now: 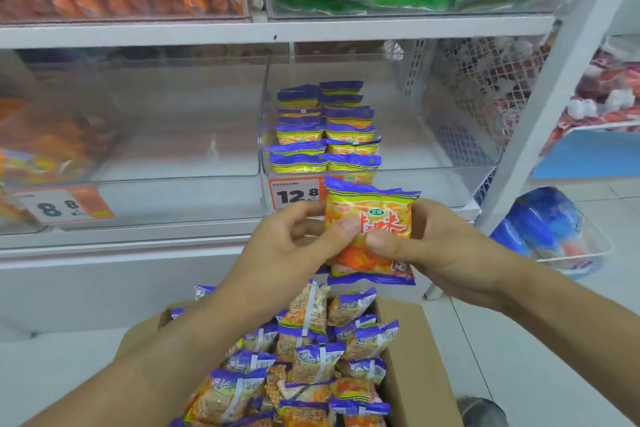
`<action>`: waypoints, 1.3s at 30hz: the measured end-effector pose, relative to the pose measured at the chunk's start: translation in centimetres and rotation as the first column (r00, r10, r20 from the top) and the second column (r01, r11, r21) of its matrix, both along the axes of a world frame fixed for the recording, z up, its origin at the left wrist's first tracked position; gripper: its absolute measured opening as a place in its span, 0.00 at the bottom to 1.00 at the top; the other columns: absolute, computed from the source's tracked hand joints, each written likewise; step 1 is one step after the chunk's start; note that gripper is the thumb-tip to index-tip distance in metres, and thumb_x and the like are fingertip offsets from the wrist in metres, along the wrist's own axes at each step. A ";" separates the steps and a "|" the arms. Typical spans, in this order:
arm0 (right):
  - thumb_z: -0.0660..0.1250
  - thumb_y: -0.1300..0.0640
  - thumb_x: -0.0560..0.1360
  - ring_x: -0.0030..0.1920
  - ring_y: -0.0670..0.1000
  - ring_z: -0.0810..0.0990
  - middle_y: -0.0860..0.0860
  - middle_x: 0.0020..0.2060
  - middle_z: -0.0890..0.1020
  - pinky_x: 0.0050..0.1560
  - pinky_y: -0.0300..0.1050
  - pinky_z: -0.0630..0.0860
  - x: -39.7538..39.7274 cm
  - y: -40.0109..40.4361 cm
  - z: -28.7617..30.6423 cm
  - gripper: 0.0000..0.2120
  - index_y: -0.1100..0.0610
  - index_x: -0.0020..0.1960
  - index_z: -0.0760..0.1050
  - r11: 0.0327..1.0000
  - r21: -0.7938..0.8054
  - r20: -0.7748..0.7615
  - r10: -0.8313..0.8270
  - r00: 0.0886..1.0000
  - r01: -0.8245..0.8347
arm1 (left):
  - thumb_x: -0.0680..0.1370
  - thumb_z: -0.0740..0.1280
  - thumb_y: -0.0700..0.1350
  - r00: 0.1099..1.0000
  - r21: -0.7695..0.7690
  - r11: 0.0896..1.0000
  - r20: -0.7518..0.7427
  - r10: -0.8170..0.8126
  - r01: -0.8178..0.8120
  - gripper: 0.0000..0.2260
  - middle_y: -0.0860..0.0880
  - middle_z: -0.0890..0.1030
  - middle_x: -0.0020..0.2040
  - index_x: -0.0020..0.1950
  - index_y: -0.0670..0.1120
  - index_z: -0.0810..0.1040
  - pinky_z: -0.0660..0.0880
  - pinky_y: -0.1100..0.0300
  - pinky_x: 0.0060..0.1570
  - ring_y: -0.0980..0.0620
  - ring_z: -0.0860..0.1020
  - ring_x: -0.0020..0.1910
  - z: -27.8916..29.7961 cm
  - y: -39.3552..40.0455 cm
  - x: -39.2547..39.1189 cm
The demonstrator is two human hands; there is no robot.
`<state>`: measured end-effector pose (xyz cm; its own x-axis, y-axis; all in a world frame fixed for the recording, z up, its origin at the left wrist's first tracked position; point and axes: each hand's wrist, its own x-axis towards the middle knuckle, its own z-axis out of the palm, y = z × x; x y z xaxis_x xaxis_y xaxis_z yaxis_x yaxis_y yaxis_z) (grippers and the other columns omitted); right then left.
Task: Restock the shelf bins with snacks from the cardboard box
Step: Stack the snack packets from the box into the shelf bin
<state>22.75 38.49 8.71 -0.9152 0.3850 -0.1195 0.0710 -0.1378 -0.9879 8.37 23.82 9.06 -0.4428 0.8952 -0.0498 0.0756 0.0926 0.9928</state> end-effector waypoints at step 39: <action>0.83 0.69 0.57 0.55 0.62 0.84 0.60 0.57 0.84 0.56 0.65 0.80 -15.1 28.8 -4.6 0.45 0.60 0.71 0.70 0.868 0.107 0.113 -0.495 0.862 0.484 | 0.58 0.70 0.67 0.556 -0.065 0.937 -0.818 0.146 -0.342 0.61 0.55 0.51 0.82 0.82 0.50 0.42 0.68 0.51 0.67 0.51 0.61 0.77 -1.2 6.9 -9.7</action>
